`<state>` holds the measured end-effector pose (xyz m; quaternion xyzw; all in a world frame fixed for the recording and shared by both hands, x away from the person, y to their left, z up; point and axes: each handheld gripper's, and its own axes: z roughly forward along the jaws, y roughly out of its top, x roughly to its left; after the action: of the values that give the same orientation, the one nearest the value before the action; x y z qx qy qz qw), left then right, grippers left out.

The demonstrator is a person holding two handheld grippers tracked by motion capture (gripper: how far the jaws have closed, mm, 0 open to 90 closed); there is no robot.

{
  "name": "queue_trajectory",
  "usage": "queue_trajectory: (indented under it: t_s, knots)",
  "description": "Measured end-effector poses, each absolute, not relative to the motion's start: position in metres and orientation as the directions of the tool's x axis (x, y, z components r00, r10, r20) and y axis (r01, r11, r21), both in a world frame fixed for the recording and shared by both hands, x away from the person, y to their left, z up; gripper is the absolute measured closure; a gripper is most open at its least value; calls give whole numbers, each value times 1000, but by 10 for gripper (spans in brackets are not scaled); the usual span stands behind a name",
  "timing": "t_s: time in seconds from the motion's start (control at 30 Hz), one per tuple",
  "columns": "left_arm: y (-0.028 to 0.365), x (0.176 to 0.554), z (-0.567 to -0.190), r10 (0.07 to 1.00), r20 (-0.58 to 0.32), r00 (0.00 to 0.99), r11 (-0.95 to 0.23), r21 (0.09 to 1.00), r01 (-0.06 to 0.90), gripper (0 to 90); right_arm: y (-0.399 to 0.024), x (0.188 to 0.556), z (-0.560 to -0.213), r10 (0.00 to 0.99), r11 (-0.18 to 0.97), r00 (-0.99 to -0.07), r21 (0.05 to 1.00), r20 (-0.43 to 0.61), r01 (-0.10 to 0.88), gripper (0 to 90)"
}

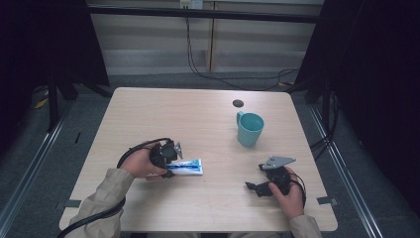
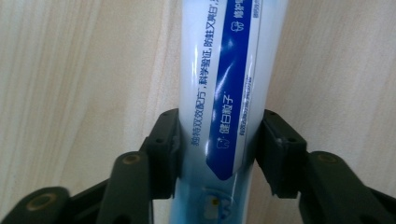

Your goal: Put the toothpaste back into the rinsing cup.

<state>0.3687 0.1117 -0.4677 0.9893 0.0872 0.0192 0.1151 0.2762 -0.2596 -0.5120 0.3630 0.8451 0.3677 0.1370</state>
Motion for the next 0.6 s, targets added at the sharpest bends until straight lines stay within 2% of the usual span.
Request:
queue_trajectory:
  t_s: [0.2, 0.37, 0.6]
  knots:
    - [110, 368, -461, 203, 14, 979, -958, 208, 196, 673, -260, 276, -512, 715, 464, -698, 722, 37, 514, 113]
    - [114, 366, -460, 260, -11, 965, -936, 240, 255, 716, -260, 277, -512, 715, 462, -698, 722, 40, 515, 113]
    - [122, 368, -459, 337, -96, 937, -886, 305, 350, 731, -260, 276, -512, 715, 465, -698, 722, 36, 513, 113]
